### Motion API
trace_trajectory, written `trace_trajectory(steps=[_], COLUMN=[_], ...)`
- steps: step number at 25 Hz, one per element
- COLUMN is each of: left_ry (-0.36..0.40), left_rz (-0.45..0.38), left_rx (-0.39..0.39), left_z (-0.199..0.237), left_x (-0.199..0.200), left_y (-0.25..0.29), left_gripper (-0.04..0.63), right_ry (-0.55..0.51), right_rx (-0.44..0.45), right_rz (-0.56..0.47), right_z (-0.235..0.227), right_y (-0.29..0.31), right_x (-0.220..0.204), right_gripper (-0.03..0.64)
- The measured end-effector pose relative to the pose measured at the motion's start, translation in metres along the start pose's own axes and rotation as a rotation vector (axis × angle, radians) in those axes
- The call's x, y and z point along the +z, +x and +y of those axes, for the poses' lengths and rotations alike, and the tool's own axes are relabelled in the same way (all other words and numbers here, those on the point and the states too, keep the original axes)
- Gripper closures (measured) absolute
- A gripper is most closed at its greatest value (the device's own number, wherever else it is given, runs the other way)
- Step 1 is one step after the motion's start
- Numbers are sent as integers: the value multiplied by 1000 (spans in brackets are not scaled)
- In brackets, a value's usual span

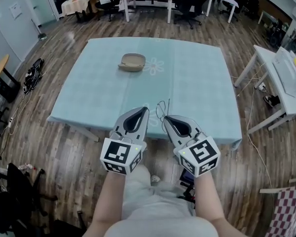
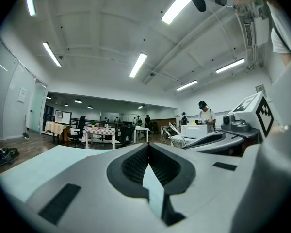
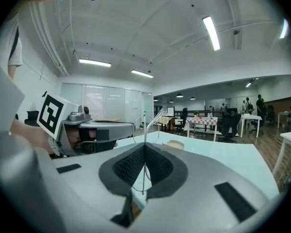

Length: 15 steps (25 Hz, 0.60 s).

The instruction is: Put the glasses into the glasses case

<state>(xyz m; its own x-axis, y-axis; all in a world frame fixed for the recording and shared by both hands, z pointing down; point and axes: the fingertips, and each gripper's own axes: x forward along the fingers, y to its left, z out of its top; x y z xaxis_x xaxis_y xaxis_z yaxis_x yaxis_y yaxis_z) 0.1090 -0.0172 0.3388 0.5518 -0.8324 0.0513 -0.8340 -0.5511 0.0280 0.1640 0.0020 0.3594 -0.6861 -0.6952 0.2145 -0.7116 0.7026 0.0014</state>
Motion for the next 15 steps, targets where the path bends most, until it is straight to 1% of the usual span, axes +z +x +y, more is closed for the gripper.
trace_trajectory(steps=[7, 15], left_ry=[-3, -2], left_rz=[1, -15], left_rx=[38, 63], left_z=[29, 76], left_x=[-1, 3], left_y=[6, 22], left_gripper=[586, 586], right_ry=[-4, -30], right_rx=[16, 25], right_rz=[2, 0], right_z=[-6, -17], right_y=[24, 67], right_x=[4, 13], right_gripper=[609, 609])
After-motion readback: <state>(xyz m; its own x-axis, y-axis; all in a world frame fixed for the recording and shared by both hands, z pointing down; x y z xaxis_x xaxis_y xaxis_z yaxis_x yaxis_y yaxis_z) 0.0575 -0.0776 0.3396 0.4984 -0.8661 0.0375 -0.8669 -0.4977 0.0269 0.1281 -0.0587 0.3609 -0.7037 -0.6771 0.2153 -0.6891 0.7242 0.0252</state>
